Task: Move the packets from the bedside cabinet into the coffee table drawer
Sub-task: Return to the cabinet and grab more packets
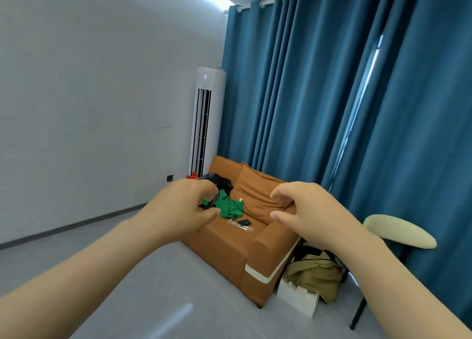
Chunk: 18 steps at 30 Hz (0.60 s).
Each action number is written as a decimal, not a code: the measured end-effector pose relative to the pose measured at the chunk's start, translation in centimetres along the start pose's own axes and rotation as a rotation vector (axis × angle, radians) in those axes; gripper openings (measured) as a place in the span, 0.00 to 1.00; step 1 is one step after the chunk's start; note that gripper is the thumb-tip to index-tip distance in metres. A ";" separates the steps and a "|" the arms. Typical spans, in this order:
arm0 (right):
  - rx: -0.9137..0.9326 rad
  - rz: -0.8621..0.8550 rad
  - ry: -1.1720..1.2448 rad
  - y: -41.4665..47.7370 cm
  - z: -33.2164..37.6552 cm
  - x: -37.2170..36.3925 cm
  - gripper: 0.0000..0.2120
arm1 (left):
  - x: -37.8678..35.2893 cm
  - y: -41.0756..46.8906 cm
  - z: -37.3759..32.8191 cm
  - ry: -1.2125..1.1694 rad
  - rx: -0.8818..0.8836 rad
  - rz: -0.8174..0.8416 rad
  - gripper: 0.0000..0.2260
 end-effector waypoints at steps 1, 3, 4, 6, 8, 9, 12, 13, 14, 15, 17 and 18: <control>0.012 0.007 0.000 1.7 0.0 -0.6 0.16 | -0.4 1.0 1.2 -0.005 0.014 0.000 0.16; 0.039 0.013 -0.005 5.2 -0.1 -1.9 0.16 | -1.4 3.0 3.6 -0.016 0.043 0.006 0.16; 0.052 0.013 -0.005 6.9 -0.2 -2.6 0.16 | -1.8 3.9 4.8 -0.016 0.056 0.011 0.16; 0.076 0.010 0.010 10.8 -0.3 -4.4 0.16 | -2.7 6.1 7.6 -0.008 0.094 0.007 0.14; 0.112 0.010 0.027 14.9 -0.2 -6.3 0.16 | -3.6 8.3 10.4 -0.008 0.139 -0.018 0.11; 0.128 0.013 0.038 17.0 -0.2 -7.3 0.17 | -4.0 9.3 11.7 -0.015 0.163 -0.027 0.11; 0.181 0.034 0.072 22.9 0.4 -9.4 0.15 | -4.6 12.1 15.4 0.006 0.225 -0.016 0.14; 0.210 0.034 0.084 25.6 0.6 -10.2 0.15 | -4.6 13.5 17.1 0.024 0.250 -0.020 0.15; 0.234 0.028 0.089 28.1 0.9 -11.0 0.15 | -4.5 14.7 18.6 0.041 0.277 -0.028 0.15; 0.259 0.026 0.098 30.7 1.5 -11.8 0.16 | -4.4 15.8 20.3 0.058 0.308 -0.043 0.16; 0.317 0.042 0.132 35.8 3.2 -13.5 0.17 | -3.9 17.3 23.9 0.099 0.375 -0.075 0.16; 0.352 0.051 0.143 38.1 4.3 -14.4 0.17 | -3.7 17.8 25.8 0.124 0.406 -0.085 0.17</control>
Point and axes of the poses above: each hand's wrist, its own y-axis towards the middle knuckle, its own x-axis out of the back of the hand, z = x × y, the point moved 1 cm from there along y, towards the middle knuckle, and after that the axes turned 8 degrees about -x, right-handed, at the moved point
